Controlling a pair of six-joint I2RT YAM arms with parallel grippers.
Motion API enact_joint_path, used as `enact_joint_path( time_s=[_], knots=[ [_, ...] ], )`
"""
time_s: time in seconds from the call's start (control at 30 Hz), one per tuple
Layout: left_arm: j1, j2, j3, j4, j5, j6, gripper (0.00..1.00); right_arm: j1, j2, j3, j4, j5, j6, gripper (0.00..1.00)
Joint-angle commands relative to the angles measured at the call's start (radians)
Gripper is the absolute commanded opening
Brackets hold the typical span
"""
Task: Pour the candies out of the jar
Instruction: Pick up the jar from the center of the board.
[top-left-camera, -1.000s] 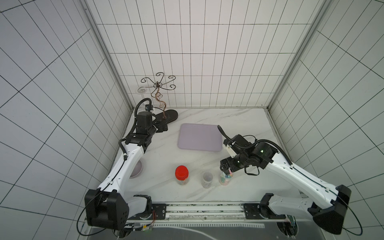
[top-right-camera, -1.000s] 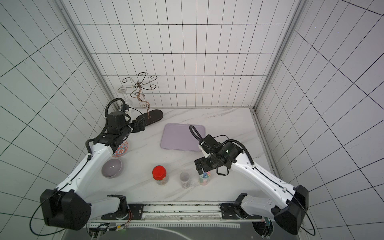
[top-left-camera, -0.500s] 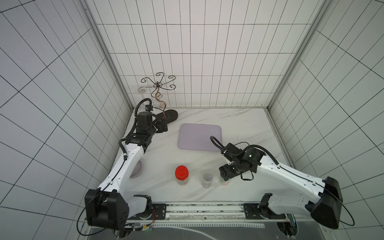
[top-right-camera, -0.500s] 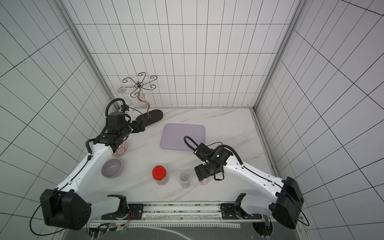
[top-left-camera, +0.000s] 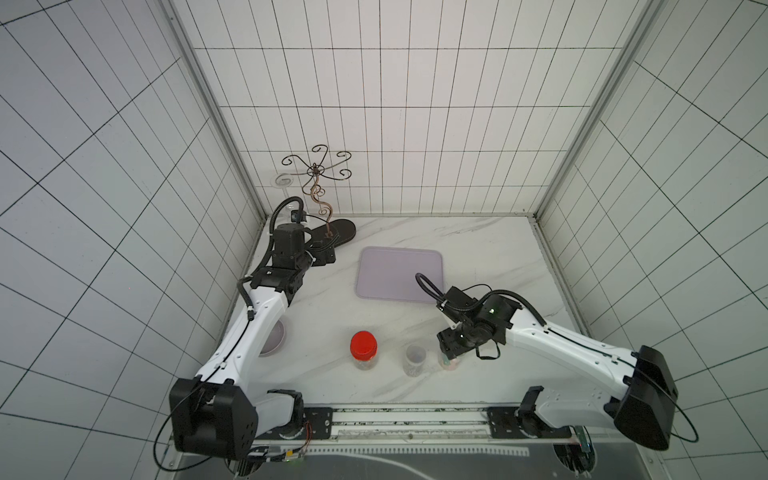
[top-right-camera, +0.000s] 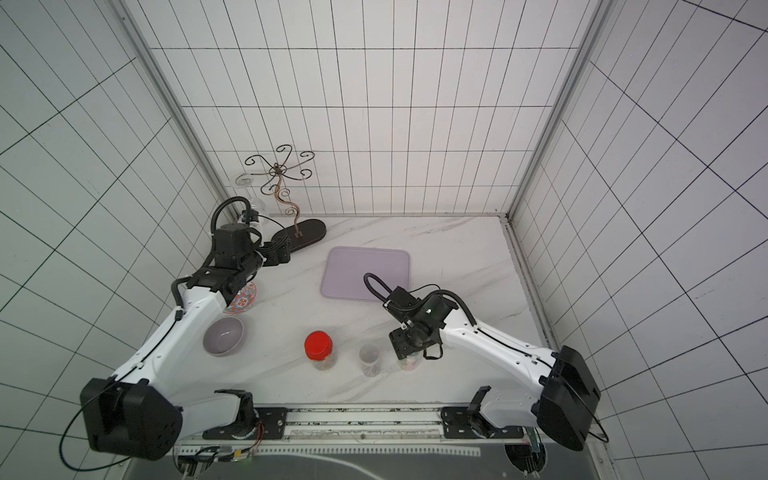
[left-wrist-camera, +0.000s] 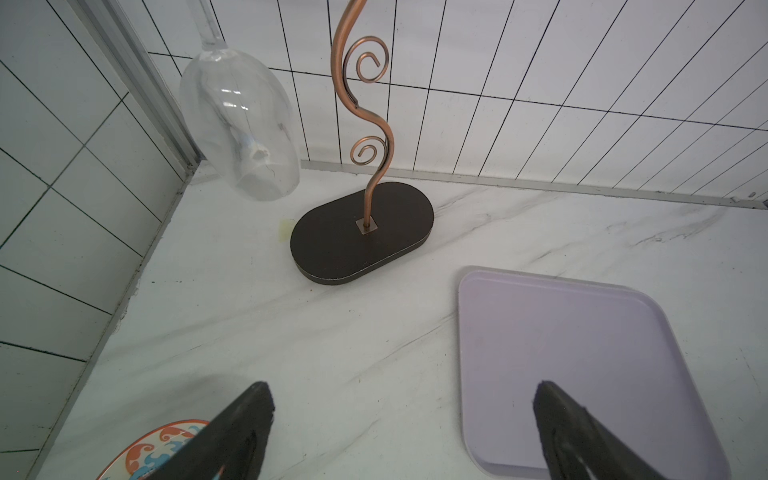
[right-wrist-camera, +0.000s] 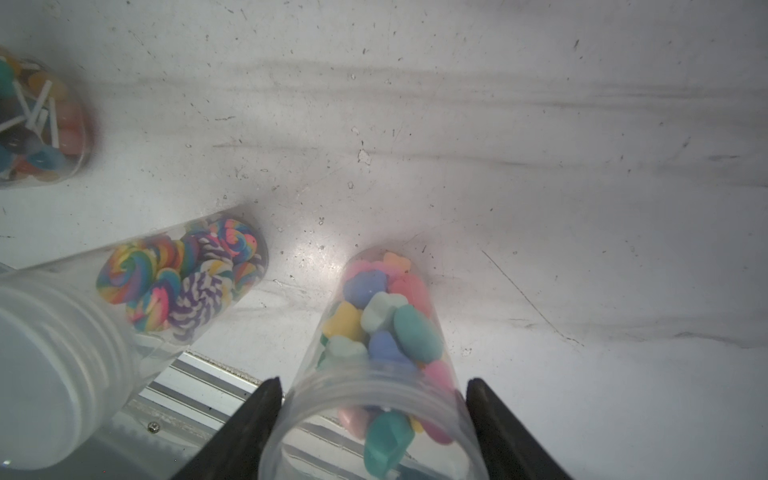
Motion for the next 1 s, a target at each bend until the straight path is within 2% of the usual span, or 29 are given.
enact_joint_path(
  time_s=[0.0, 0.23, 0.5, 0.6, 0.77, 0.97],
  knots=[
    [0.002, 0.009, 0.008, 0.003, 0.013, -0.007, 0.97, 0.009, 0.009, -0.040, -0.014, 0.015, -0.009, 0.69],
    [0.003, 0.010, 0.009, 0.001, 0.016, -0.007, 0.97, 0.009, 0.003, -0.041, -0.048, 0.003, -0.003, 0.77],
    [0.003, 0.014, 0.010, -0.001, 0.019, -0.011, 0.97, 0.009, -0.010, -0.053, -0.070, 0.002, 0.003, 0.77],
    [0.003, 0.015, 0.011, -0.001, 0.021, -0.012, 0.97, 0.009, -0.010, -0.052, -0.071, 0.001, 0.003, 0.74],
    [0.003, 0.019, 0.012, -0.004, 0.033, -0.012, 0.97, 0.009, -0.012, -0.037, -0.069, -0.020, 0.000, 0.61],
    [0.003, 0.022, 0.012, -0.002, 0.073, -0.006, 0.97, 0.006, -0.011, 0.029, -0.078, -0.010, -0.017, 0.57]
  ],
)
